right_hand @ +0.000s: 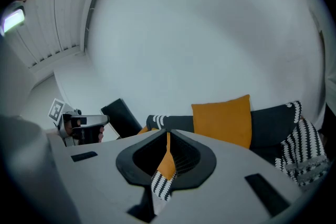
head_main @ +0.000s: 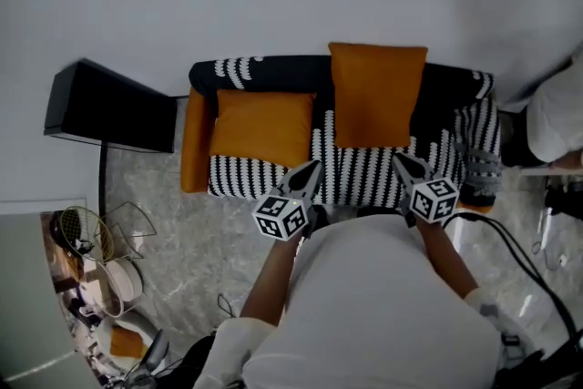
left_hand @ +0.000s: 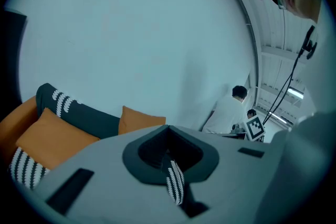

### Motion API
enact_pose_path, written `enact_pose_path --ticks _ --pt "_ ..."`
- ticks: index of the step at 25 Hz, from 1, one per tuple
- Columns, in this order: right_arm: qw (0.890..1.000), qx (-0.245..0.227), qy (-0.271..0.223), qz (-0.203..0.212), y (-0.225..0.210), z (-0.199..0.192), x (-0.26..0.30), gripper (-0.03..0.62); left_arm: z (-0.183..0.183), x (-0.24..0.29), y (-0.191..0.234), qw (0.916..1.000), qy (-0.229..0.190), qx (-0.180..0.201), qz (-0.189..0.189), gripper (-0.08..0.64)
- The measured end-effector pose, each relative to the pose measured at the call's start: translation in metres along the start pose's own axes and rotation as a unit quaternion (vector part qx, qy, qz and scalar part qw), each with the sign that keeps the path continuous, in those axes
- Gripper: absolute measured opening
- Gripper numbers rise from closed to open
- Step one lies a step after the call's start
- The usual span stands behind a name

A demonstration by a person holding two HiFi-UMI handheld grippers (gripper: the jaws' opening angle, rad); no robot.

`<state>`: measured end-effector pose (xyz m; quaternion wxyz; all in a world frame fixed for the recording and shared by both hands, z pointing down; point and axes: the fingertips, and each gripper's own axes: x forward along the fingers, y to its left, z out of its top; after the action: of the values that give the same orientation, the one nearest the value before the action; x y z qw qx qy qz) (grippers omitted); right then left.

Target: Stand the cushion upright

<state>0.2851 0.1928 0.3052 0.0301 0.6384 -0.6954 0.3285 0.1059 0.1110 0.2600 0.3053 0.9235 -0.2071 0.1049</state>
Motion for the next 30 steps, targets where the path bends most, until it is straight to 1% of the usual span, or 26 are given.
enact_pose_path --ticks 6,10,14,18,20,22,24,27,30 --pt "0.999 -0.015 0.011 0.032 -0.014 0.013 0.011 0.041 -0.003 0.000 0.007 0.9985 -0.021 -0.032 0.039 0.002" --pt "0.996 -0.033 0.030 0.072 -0.022 0.017 0.025 0.041 -0.005 -0.003 0.017 0.9946 -0.043 -0.050 0.081 0.002" --pt "0.988 -0.067 0.060 0.126 -0.019 0.011 0.038 0.041 -0.011 -0.010 0.022 0.9898 -0.055 -0.048 0.123 0.002" --pt "0.976 -0.108 0.078 0.171 -0.003 0.005 0.048 0.041 -0.020 -0.018 0.025 0.9860 -0.054 -0.045 0.151 0.002" --pt "0.973 -0.119 0.082 0.181 0.005 0.000 0.052 0.041 -0.024 -0.024 0.029 0.9845 -0.057 -0.052 0.157 0.002" --pt "0.973 -0.120 0.077 0.180 0.012 0.000 0.061 0.041 -0.024 -0.031 0.038 0.9837 -0.058 -0.055 0.161 0.002" --pt "0.975 -0.110 0.068 0.181 0.024 0.002 0.069 0.041 -0.024 -0.038 0.049 0.9836 -0.056 -0.055 0.163 0.001" --pt "0.975 -0.105 0.061 0.185 0.045 0.001 0.081 0.041 -0.020 -0.050 0.064 0.9849 -0.054 -0.053 0.156 0.002" --pt "0.979 -0.100 0.056 0.168 0.061 0.001 0.102 0.041 -0.010 -0.064 0.084 0.9867 -0.058 -0.052 0.142 0.002"
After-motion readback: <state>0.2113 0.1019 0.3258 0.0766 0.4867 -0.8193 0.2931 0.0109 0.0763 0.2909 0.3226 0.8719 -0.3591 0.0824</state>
